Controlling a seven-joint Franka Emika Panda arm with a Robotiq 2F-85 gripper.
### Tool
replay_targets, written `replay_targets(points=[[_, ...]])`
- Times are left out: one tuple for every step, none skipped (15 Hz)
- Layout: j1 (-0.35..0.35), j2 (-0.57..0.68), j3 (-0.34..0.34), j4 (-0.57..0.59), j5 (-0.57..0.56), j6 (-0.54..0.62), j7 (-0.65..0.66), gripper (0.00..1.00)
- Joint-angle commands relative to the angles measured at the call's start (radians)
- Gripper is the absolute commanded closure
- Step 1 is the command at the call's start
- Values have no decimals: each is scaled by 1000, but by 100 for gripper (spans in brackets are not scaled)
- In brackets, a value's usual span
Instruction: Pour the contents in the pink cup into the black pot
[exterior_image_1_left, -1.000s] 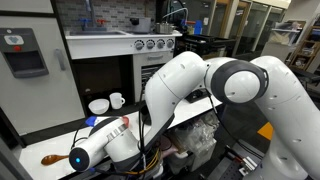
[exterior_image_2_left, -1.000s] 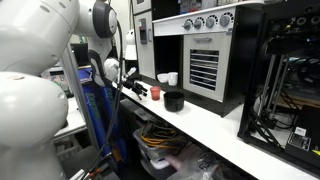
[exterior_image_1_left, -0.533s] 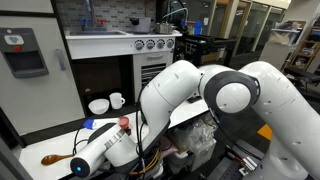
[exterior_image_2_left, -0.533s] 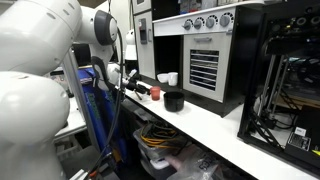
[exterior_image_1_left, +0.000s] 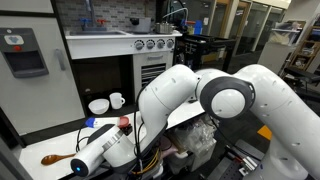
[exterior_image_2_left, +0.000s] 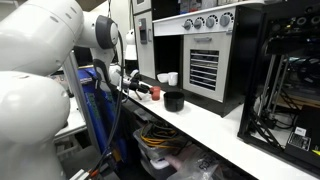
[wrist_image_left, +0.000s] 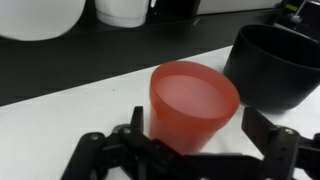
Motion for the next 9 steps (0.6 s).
replay_targets(points=[[15,34,-12,54,-1,-55,7,0],[16,38,-13,61,-1,-67,12,0],[17,43,-13,68,-1,-77,20,0],[17,48,-12,75,2,-85,23,0],[17,55,-12,83,4,-94,28,0],[18,60,-11,88,6,-100,33,0],[20,65,-12,91,4,-105,38,0],[21,71,-12,97,5,-110,43,0],[26,76,-14,102,0,-116,50,0]])
